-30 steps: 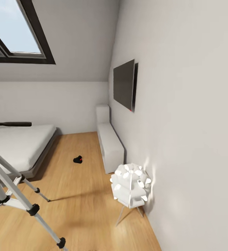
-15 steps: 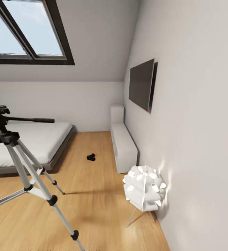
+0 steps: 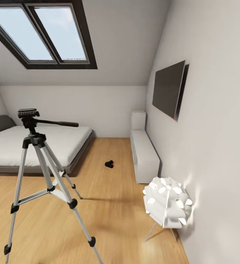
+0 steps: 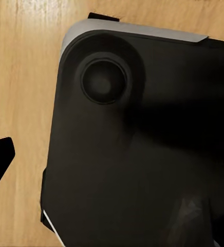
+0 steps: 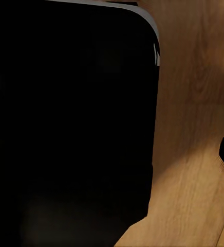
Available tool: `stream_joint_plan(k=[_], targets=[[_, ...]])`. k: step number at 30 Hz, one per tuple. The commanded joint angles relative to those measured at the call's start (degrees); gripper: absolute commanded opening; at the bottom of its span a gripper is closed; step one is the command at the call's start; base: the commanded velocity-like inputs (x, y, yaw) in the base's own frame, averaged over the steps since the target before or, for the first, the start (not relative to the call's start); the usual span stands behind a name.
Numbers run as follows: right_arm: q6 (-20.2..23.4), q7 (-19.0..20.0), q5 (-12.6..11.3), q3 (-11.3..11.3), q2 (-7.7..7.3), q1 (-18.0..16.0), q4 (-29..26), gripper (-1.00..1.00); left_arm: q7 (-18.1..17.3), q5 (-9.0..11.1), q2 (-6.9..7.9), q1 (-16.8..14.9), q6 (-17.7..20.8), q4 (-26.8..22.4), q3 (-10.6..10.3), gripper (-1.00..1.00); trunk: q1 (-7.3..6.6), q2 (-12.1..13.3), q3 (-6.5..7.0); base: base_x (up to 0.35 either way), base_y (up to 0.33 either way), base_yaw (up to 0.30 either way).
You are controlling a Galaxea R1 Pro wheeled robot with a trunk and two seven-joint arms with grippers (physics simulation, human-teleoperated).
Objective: Attach the digital camera to the camera tripod in the bedroom.
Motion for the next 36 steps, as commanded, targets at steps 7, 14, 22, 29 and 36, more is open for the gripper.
stream_joint_plan(k=[7,14,22,29,36], targets=[[-0.2,0.0,0.1,0.0,-0.01,0.0,0.0,1.00,0.0,0.3,0.08,0.0,0.0,-0.1,0.0,1.00,0.00,0.0,-0.04,0.000,0.000,0.279],[-0.2,0.0,0.1,0.0,-0.01,0.0,0.0,1.00,0.0,0.5,0.12,0.0,0.0,-0.1,0.1,1.00,0.00,0.0,-0.04,0.000,0.000,0.278],[-0.2,0.0,0.1,0.0,-0.05,0.0,0.0,1.00,0.0,0.6,0.24,0.0,0.0,0.0,0.2,1.00,0.00,0.0,-0.04,0.000,0.000,0.279],[-0.2,0.0,0.1,0.1,-0.07,0.0,0.0,1.00,0.1,0.7,0.20,0.0,0.0,0.0,0.3,1.00,0.00,0.0,-0.04,0.000,0.000,0.279],[-0.2,0.0,0.1,0.1,-0.06,0.0,0.0,1.00,0.1,0.7,0.25,0.0,0.0,0.0,0.3,1.00,0.00,0.0,-0.04,0.000,0.000,0.279]])
